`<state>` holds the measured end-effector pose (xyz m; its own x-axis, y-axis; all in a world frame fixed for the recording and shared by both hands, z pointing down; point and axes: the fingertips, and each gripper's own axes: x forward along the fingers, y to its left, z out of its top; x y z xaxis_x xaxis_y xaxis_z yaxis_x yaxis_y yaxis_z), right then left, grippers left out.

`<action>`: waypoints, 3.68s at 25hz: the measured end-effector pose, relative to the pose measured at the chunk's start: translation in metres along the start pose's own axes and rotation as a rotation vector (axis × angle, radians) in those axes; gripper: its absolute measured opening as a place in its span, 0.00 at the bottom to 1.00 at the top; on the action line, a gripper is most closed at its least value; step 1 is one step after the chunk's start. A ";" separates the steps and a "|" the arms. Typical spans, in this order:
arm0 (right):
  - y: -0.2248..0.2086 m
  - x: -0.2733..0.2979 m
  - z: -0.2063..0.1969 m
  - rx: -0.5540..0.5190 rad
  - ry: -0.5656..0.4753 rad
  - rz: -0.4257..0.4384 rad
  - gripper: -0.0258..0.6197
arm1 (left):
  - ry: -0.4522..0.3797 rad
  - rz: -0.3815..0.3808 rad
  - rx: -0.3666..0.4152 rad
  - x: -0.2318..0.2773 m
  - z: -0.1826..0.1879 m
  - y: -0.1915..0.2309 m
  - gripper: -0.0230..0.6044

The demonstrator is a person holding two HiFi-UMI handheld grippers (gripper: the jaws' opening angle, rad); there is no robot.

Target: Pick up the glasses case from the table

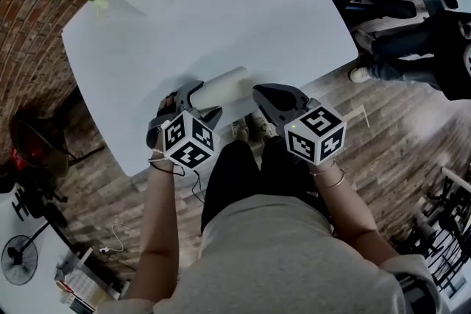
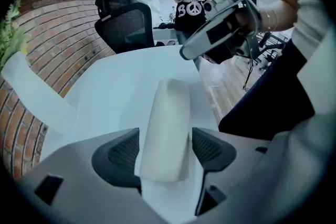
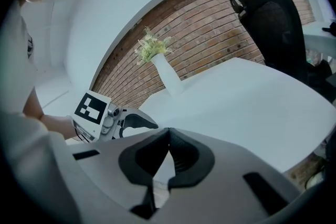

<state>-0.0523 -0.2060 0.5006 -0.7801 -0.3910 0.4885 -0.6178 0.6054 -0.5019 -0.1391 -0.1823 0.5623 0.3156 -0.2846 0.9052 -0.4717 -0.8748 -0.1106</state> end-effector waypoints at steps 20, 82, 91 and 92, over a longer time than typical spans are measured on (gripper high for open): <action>-0.016 -0.004 -0.010 0.078 -0.019 -0.026 0.04 | 0.102 -0.088 0.014 0.018 -0.002 -0.002 0.50; 0.031 0.029 0.032 0.448 -0.136 0.299 0.30 | -0.582 -0.124 -0.437 -0.061 0.062 -0.008 0.47; 0.047 0.021 0.058 0.362 -0.180 0.305 0.28 | -0.625 -0.016 -0.488 -0.082 0.066 0.001 0.47; 0.048 0.020 0.061 0.351 -0.184 0.304 0.28 | -0.633 -0.004 -0.496 -0.085 0.066 0.002 0.47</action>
<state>-0.1033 -0.2269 0.4431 -0.9150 -0.3686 0.1644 -0.3313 0.4533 -0.8275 -0.1127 -0.1859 0.4580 0.6546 -0.5805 0.4842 -0.7337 -0.6423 0.2219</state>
